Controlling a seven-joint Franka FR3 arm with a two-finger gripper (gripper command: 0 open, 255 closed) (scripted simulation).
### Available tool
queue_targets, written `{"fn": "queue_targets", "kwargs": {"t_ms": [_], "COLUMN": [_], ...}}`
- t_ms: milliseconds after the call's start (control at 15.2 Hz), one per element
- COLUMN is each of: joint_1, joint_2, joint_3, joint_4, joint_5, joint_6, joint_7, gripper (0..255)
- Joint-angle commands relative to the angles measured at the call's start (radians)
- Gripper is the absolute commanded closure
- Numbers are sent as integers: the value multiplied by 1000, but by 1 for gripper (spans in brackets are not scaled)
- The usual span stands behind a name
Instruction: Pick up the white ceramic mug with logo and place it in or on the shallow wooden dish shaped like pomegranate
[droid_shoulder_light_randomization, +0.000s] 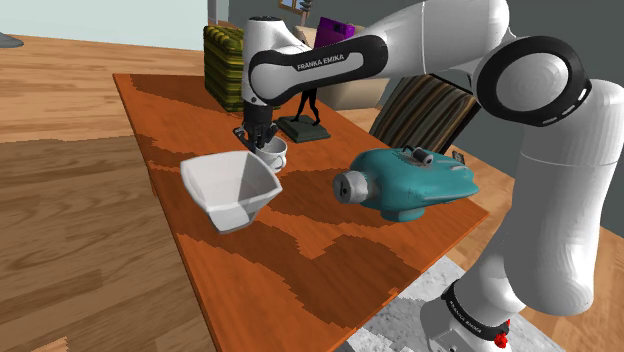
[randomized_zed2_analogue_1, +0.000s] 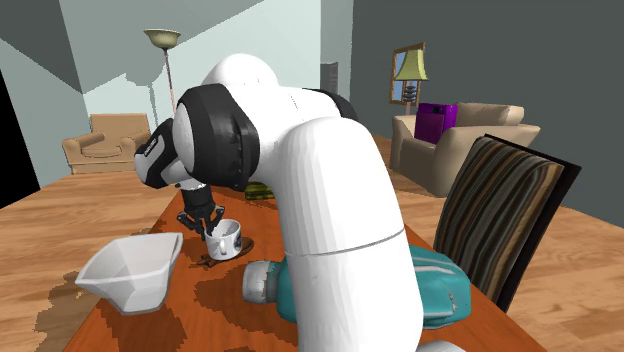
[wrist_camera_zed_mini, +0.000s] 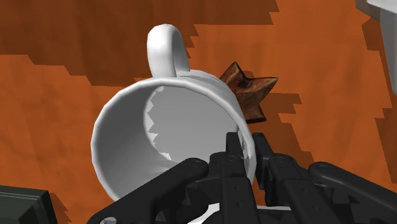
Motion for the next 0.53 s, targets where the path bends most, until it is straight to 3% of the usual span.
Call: {"fn": "queue_targets", "kwargs": {"t_ms": [0, 66, 462], "joint_1": [0, 0, 1], "joint_2": [0, 0, -12], "joint_3": [0, 0, 1], "joint_4": [0, 0, 16], "joint_5": [0, 0, 2], "joint_6": [0, 0, -28], "joint_7": [0, 0, -2], "gripper": [255, 0, 0]}}
